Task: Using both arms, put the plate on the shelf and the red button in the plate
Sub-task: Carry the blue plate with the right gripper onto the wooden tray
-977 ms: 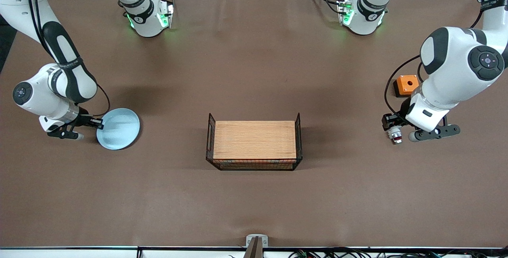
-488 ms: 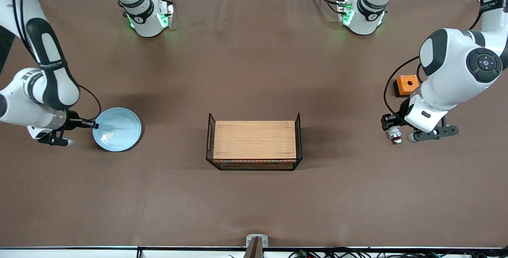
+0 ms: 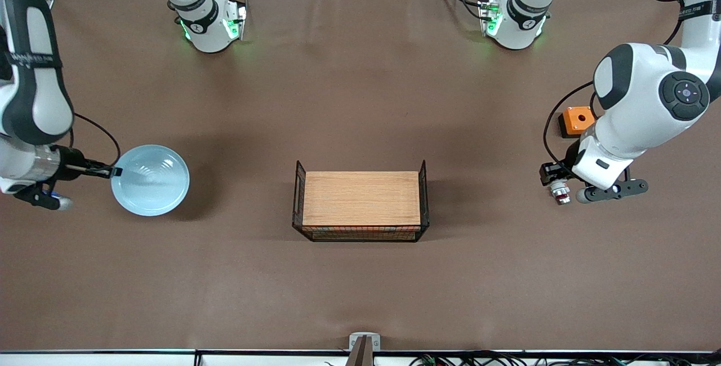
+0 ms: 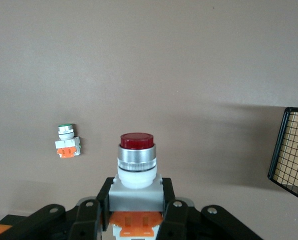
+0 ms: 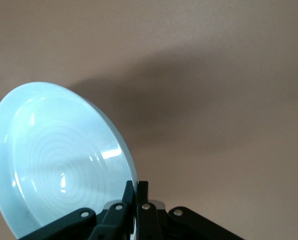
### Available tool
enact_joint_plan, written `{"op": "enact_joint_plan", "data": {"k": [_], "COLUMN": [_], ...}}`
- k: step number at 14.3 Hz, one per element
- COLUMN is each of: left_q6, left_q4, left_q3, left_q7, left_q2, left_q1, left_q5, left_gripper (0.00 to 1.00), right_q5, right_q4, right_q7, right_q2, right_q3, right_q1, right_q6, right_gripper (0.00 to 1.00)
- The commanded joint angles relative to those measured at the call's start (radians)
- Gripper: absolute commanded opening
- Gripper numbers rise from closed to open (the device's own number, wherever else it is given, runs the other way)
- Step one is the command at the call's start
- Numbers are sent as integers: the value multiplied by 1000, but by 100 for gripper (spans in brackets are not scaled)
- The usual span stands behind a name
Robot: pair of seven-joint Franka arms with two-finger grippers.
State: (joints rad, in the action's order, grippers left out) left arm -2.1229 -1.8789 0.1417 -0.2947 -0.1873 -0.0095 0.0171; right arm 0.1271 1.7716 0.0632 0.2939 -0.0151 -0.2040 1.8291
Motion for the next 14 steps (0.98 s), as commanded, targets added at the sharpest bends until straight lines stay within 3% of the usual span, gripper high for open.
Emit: {"op": "enact_joint_plan", "data": {"k": [1, 3, 6, 11, 14], "left_q6": [11, 11, 11, 15, 40], "left_q4": [18, 20, 18, 32, 70], "left_q3": [2, 2, 4, 53, 78], "left_q7": [-15, -15, -18, -99, -164], "left_q2": [-4, -3, -1, 11, 9], "left_q1": [-3, -3, -4, -1, -3], "left_q5": [3, 3, 3, 3, 3], "left_gripper": [35, 35, 35, 35, 35], "right_q5": [20, 74, 78, 89, 74], "right_q4": [-50, -67, -116, -277, -284], "right_q7": [201, 442, 824, 1434, 1637], "right_q2": [-99, -166, -222, -206, -185], "right_q3": [3, 3, 4, 1, 0], "right_q1": [46, 104, 233, 498, 619], "right_q6": [-144, -201, -264, -274, -216], "right_gripper": [0, 0, 0, 0, 0]}}
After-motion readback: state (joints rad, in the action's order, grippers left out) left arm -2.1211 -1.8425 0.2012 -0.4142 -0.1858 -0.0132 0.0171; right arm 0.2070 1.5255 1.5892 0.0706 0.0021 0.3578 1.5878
